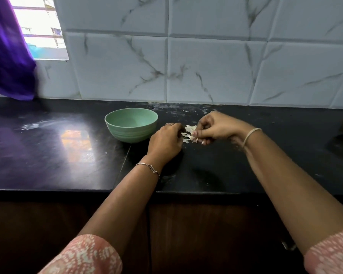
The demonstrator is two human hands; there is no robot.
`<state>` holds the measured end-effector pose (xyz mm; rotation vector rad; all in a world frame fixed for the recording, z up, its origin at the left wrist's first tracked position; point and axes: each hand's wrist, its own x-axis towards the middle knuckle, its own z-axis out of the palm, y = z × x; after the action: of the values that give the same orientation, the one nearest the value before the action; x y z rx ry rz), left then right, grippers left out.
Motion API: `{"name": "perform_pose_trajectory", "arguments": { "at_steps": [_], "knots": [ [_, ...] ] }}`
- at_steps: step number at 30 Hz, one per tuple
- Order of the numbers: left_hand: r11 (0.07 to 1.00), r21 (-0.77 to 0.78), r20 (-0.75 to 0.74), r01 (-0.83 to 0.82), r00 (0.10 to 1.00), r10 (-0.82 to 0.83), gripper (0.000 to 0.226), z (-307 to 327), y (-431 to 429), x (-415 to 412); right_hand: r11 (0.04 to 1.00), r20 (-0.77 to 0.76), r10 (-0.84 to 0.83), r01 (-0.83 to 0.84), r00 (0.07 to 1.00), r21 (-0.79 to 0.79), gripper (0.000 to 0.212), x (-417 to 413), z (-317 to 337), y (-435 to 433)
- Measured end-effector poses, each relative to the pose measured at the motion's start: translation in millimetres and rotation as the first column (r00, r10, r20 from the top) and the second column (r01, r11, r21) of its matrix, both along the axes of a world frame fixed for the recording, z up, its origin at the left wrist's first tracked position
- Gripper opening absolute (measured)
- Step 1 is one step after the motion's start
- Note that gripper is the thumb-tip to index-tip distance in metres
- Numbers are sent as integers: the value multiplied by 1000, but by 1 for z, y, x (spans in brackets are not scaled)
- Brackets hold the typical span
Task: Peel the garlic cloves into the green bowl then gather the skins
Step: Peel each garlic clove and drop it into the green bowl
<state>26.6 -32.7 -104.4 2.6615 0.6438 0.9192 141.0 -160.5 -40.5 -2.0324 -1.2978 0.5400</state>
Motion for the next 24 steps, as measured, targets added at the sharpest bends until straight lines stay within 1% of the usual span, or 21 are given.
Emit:
{"name": "perform_pose_trajectory", "arguments": {
  "at_steps": [3,5,6,7,9,10,11,14,16,18,21,24],
  "knots": [
    [1000,11,-9,8,1000,-8,28,0,-1,2,990,53,24,-16,998,-141,16,-5,-19,3],
    [1000,16,-9,20,1000,-20,29,-3,0,2,984,53,28,-18,998,-177,17,-5,-20,7],
    [999,14,-7,34,999,-34,30,-4,1,2,989,32,11,-6,999,-148,18,-4,-18,8],
    [999,6,1,52,999,-52,31,-4,2,3,997,-19,-23,21,1000,-80,19,-2,-16,8],
    [993,-58,40,108,994,-105,35,-4,3,4,987,-203,-101,123,974,99,21,0,-16,9],
    [983,-105,77,148,987,-140,36,-4,3,5,971,-287,-117,170,951,168,22,1,-19,9],
    [970,-153,123,188,978,-170,38,-3,2,6,959,-339,-118,196,934,206,23,0,-24,9],
    [936,-251,229,248,954,-192,33,0,2,10,944,-426,-124,239,896,228,25,-3,-41,12],
    [927,-282,274,249,946,-172,28,1,2,11,925,-489,-146,294,860,241,26,-4,-45,16],
    [915,-318,322,248,936,-142,29,3,2,11,908,-552,-154,337,820,248,26,-6,-46,18],
    [882,-394,389,259,916,-95,25,6,3,12,894,-624,-129,362,771,264,19,-7,-46,18],
    [833,-473,416,286,906,-75,19,7,4,14,885,-656,-70,350,751,306,7,-8,-46,16]
  ]
}}
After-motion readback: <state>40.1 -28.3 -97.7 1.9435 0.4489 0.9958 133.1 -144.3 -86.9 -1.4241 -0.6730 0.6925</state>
